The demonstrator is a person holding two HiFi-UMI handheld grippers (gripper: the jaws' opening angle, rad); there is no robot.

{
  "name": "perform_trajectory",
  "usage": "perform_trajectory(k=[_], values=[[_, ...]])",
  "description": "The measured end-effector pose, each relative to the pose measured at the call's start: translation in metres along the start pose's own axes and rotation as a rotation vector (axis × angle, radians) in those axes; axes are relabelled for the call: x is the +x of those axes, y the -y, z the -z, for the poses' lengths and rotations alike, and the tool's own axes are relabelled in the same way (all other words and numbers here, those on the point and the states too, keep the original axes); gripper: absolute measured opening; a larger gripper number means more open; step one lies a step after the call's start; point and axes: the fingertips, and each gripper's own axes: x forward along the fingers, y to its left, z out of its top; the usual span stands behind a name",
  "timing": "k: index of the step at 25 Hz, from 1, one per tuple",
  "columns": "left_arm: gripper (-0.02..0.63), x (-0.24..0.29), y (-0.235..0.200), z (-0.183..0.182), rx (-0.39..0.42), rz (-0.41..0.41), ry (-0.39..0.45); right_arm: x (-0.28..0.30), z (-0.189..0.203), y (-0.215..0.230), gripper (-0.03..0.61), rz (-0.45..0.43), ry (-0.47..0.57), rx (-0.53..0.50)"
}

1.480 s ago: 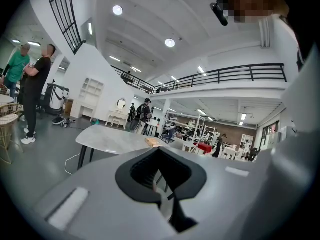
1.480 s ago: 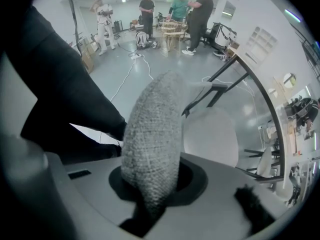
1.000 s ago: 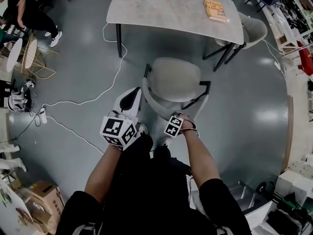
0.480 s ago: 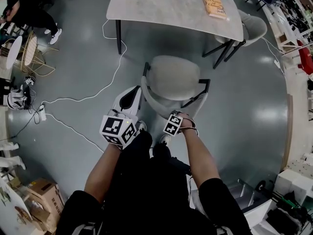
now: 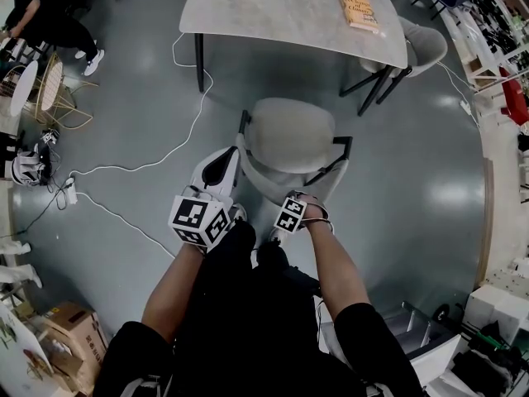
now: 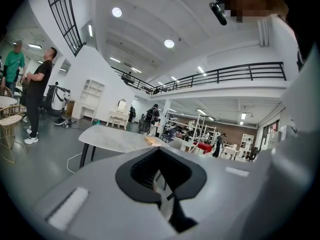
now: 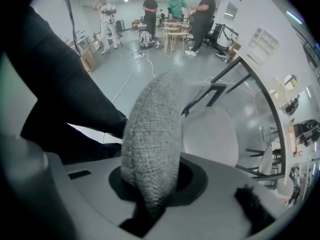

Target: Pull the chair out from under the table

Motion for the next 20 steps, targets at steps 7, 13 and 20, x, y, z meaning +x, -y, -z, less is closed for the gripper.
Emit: perform_trajectory(k=[7,13,20], values=[[0.008,-0.006,0.006,0.003,0.004,0.009,0.000,0.000,0.004,-0.012,0.060,-0.002,-0.002,-0.002],[0.008,-0.009,0.009,-0.003,0.015,0.011,0.010,-0.001,0.006,-0.018,0.060,-0.002,-0.004,-0.001],[0.008,-0.010,0.008,-0.004,0.011,0.007,0.012,-0.002,0.005,-0.020,0.060,-0.001,-0.003,0.001]])
